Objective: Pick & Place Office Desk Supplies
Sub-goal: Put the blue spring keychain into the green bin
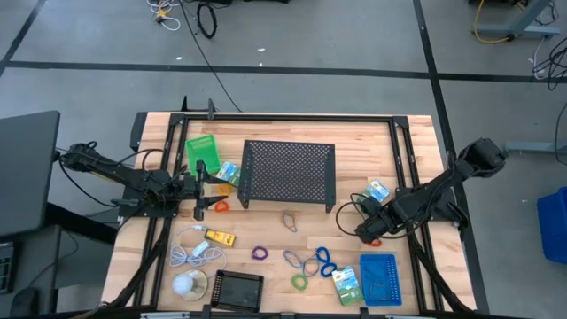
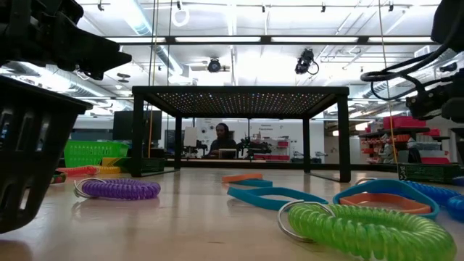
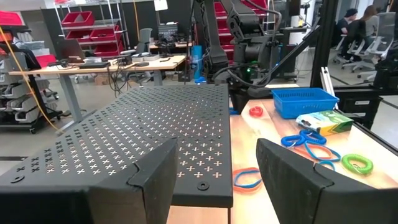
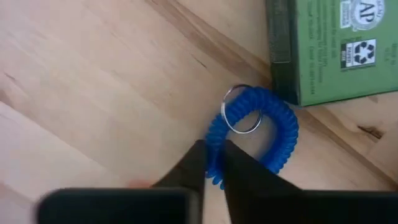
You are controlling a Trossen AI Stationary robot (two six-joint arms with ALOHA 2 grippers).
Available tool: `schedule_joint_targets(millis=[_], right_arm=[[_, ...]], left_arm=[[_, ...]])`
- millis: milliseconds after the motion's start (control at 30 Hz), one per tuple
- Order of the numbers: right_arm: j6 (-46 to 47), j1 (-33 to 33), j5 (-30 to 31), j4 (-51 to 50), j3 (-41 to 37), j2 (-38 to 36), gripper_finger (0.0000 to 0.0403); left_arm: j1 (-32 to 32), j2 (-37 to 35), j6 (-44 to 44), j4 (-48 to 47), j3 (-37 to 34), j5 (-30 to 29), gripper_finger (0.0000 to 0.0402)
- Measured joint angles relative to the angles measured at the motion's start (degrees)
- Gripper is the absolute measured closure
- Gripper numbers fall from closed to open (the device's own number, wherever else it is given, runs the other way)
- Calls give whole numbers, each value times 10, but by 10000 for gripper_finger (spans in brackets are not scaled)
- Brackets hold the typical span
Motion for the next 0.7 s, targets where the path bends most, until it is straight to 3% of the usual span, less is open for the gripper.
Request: schedule_joint_targets(millis=[500, 700], right_arm=[[-110, 40, 102, 100, 52, 2, 397], [-192, 55, 191, 141, 85, 2, 397]], left_arm=[[0, 0, 1, 13, 0, 0, 178], [0, 0, 8, 24, 0, 0, 178]])
